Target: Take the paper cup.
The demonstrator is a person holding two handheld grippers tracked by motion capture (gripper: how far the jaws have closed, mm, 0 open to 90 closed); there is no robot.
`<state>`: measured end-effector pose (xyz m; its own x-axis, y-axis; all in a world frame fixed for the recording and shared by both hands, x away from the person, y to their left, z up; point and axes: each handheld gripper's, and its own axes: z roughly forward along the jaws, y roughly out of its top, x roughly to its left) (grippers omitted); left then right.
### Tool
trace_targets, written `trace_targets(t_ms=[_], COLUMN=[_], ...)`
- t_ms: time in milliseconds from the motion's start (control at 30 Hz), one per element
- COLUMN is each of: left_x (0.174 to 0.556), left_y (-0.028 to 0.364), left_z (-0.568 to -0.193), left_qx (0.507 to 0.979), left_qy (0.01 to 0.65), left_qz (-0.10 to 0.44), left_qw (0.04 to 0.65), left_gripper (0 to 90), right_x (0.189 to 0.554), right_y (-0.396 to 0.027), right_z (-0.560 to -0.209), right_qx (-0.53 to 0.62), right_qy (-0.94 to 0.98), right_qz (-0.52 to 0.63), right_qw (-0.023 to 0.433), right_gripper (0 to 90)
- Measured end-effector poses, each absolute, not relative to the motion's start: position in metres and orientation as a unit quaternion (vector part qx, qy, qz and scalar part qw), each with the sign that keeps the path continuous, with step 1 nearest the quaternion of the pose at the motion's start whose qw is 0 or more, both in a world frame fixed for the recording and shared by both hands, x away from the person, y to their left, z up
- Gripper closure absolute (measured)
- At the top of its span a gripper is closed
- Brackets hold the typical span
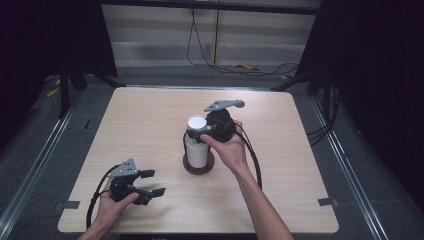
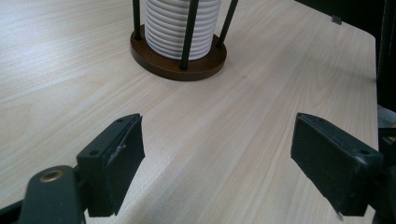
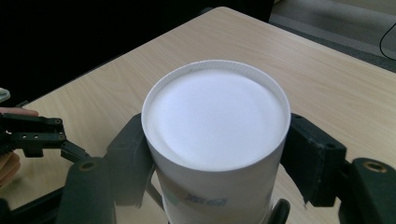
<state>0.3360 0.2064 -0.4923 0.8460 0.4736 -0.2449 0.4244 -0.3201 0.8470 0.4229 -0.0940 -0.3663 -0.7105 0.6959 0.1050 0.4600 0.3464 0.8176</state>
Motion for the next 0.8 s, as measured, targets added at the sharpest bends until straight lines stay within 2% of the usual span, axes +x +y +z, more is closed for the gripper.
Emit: trace_targets(t_ms=[800], left_x=[0.336], left_y=[0.203], left_z=[-0.494], left_qx=[0.815], left_qy=[0.265], left_qz=[0.022], left_qw=[0.514], left_gripper=[17.3], right_x=[0.421], right_y=[-0.097], right_z=[-0.353], right_qx=[0.357], right_qy=[0.802], right_qz=[0.458], right_qw=[0.140], right_gripper=[31.9])
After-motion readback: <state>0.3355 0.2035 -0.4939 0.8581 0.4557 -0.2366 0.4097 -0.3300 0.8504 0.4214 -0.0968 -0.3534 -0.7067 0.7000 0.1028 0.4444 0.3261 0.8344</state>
